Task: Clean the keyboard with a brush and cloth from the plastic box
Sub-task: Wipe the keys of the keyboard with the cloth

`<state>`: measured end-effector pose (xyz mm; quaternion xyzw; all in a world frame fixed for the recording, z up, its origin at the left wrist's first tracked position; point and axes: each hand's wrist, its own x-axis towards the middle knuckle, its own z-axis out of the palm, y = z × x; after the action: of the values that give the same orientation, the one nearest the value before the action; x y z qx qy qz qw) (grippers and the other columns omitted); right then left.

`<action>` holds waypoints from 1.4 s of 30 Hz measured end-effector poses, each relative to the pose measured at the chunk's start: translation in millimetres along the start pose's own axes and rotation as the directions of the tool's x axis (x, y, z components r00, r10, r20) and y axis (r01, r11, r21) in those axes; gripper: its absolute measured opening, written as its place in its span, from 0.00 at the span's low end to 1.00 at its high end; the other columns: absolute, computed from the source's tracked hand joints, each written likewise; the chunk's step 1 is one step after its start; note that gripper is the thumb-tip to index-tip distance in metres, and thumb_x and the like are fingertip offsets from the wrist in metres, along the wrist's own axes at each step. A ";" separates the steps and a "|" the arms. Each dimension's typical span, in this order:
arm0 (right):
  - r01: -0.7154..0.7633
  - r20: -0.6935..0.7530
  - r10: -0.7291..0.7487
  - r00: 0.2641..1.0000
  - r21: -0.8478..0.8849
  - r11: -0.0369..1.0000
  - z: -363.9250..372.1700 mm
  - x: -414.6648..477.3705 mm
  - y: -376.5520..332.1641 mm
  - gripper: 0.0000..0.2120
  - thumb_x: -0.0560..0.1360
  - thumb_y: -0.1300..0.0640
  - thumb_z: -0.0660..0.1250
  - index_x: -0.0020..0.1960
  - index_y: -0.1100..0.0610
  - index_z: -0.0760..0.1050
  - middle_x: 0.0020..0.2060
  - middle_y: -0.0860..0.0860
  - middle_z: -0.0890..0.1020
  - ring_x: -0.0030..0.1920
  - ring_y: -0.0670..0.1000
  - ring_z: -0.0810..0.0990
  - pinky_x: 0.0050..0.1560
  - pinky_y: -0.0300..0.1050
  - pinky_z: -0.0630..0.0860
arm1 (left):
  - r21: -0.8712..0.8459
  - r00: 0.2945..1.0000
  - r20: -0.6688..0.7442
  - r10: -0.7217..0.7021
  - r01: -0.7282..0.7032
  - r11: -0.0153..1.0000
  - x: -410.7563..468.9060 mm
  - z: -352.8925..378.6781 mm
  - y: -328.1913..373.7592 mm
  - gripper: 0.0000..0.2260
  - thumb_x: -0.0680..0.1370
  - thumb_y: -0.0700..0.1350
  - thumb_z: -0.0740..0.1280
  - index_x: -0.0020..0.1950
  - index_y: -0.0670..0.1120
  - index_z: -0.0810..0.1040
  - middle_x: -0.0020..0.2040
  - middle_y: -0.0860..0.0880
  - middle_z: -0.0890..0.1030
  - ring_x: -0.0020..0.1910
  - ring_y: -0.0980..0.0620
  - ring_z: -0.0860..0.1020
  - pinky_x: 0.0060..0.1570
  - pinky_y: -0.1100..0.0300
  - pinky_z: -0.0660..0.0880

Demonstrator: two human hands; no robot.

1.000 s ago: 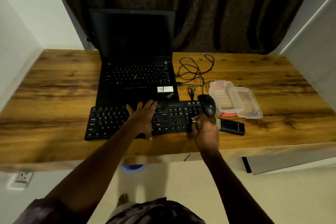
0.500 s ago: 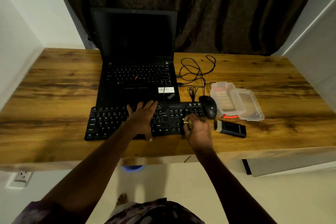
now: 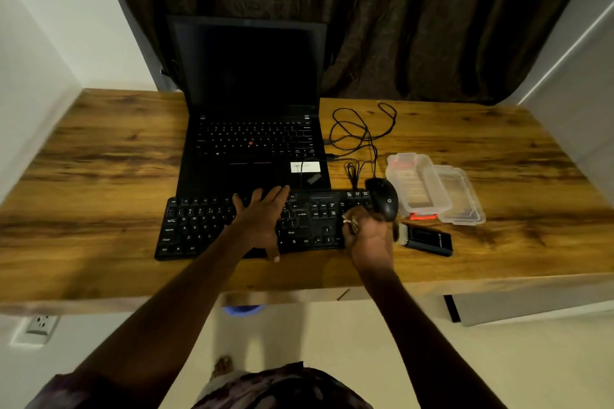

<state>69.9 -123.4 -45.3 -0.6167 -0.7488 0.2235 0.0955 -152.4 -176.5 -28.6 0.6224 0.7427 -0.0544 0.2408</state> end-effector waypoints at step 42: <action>0.041 -0.126 -0.042 0.991 -0.012 0.999 -8.7 35.9 -13.3 0.13 0.80 0.56 0.65 0.64 0.52 0.73 0.54 0.54 0.79 0.54 0.55 0.78 0.51 0.47 0.77 | 0.003 0.999 0.006 0.040 -0.040 0.999 -1.3 -2.6 -7.0 0.67 0.59 0.55 0.83 0.80 0.51 0.35 0.81 0.52 0.43 0.79 0.42 0.42 0.70 0.28 0.41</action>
<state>53.9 -88.7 -36.4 -0.6142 -0.7550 0.1787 0.1443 -159.7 -178.2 -27.3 0.6374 0.7293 -0.0525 0.2432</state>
